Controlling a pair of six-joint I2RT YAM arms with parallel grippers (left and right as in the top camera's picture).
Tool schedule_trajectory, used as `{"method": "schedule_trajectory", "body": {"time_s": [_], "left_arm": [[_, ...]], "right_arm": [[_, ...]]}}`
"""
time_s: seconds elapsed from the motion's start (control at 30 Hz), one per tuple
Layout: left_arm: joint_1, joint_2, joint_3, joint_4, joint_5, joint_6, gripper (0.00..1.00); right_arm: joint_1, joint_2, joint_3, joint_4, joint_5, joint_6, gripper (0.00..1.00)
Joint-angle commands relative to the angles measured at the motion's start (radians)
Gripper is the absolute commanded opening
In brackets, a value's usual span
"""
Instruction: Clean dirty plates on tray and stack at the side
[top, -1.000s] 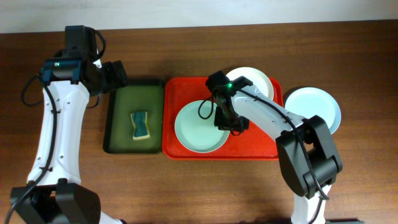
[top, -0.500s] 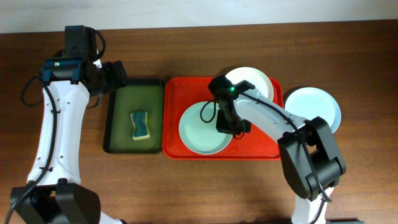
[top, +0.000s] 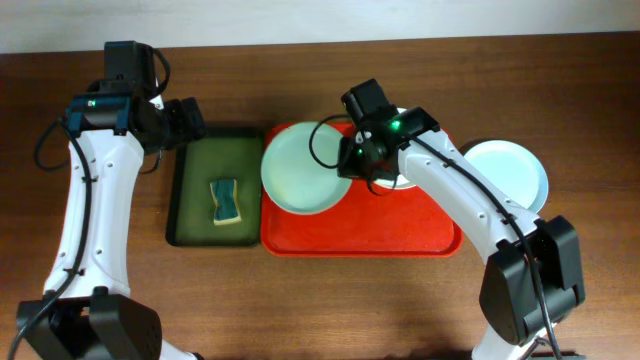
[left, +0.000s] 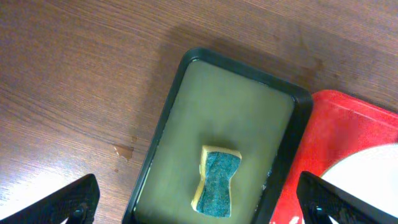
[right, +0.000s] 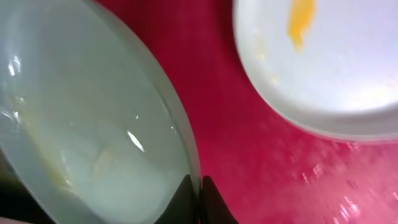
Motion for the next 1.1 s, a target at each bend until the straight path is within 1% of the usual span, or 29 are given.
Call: {"method": "schedule_trajectory", "body": {"time_s": [0.0, 0.17, 0.33, 0.4, 0.5, 0.57, 0.63, 0.7, 0.73, 0.83, 0.9, 1.07], "left_arm": [[0.002, 0.002, 0.001, 0.000, 0.001, 0.005, 0.99], [0.002, 0.002, 0.001, 0.000, 0.001, 0.005, 0.99], [0.002, 0.002, 0.001, 0.000, 0.001, 0.005, 1.00], [0.002, 0.002, 0.001, 0.000, 0.001, 0.005, 0.99], [0.002, 0.002, 0.001, 0.000, 0.001, 0.005, 0.99], [0.002, 0.002, 0.001, 0.000, 0.000, 0.005, 0.99], [0.002, 0.002, 0.001, 0.000, 0.000, 0.005, 1.00], [0.002, 0.002, 0.001, 0.000, 0.001, 0.005, 0.99], [0.002, 0.002, 0.001, 0.000, 0.000, 0.005, 1.00], [0.002, 0.002, 0.001, 0.000, 0.000, 0.005, 0.99], [0.002, 0.002, 0.001, 0.000, 0.001, 0.005, 0.99], [0.002, 0.002, 0.001, 0.000, 0.001, 0.005, 0.99]], "right_arm": [[0.041, -0.014, 0.019, 0.092, 0.009, 0.023, 0.04], [0.140, 0.044, 0.019, 0.270, 0.190, 0.023, 0.04], [0.250, 0.124, 0.019, 0.462, 0.525, 0.008, 0.04], [0.277, 0.126, 0.020, 0.544, 0.611, -0.064, 0.04], [0.308, 0.126, 0.021, 0.700, 0.673, -0.256, 0.04], [0.338, 0.125, 0.021, 0.814, 0.765, -0.427, 0.04], [0.356, 0.126, 0.021, 0.900, 0.842, -0.535, 0.04], [0.368, 0.124, 0.022, 0.975, 0.864, -0.622, 0.04], [0.376, 0.122, 0.023, 1.032, 0.865, -0.690, 0.04], [0.391, 0.118, 0.024, 1.106, 0.892, -0.750, 0.04], [0.394, 0.118, 0.024, 1.144, 0.909, -0.756, 0.04], [0.394, 0.118, 0.024, 1.150, 0.909, -0.756, 0.04]]}}
